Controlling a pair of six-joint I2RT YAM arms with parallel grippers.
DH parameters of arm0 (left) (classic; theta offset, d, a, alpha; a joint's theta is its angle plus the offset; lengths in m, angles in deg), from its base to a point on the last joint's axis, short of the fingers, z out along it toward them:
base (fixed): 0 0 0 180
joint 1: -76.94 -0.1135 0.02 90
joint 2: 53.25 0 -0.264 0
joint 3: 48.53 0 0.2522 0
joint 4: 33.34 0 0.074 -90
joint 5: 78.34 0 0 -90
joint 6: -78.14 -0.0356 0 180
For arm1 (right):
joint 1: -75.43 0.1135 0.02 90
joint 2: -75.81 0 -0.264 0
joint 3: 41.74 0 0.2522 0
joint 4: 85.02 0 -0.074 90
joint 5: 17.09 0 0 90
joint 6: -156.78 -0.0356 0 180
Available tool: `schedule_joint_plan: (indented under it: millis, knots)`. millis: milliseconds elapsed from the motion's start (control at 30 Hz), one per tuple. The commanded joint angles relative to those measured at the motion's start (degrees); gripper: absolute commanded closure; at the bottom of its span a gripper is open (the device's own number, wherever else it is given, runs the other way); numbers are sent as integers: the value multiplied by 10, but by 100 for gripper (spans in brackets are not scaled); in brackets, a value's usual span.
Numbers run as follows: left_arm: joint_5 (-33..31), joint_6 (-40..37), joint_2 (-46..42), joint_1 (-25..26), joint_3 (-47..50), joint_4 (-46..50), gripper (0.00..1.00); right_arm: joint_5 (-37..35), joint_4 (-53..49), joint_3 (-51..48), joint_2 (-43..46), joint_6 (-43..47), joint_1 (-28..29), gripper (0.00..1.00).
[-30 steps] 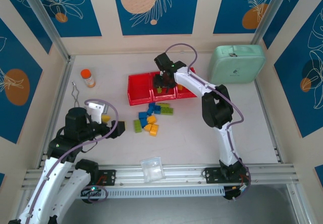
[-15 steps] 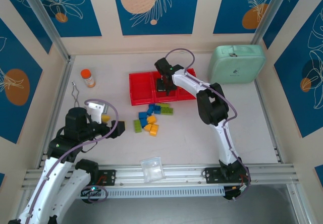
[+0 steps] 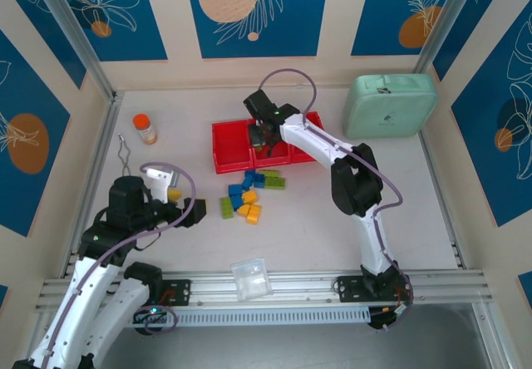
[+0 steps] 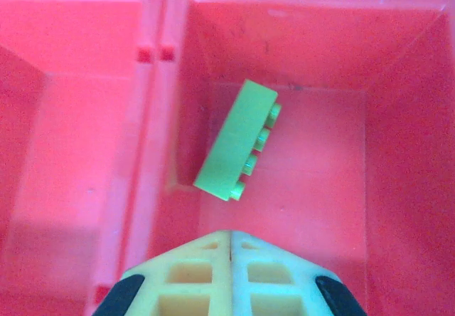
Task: Sort the legos into containers by color
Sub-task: Place the lego in the container, then move the container to the top-center of the table.
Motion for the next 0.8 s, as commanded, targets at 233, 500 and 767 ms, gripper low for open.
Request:
schedule_joint_plan:
  millis: [233, 500, 767]
  knots:
    - [-5, -6, -5, 6, 1, -6, 1, 99, 35, -143, 193, 28, -14, 97]
    - [-3, -6, -3, 6, 2, -8, 1, 219, 59, -311, 277, 14, -31, 81]
    - [-7, -6, -1, 6, 2, -6, 1, 233, 51, -330, 224, -4, -51, 81]
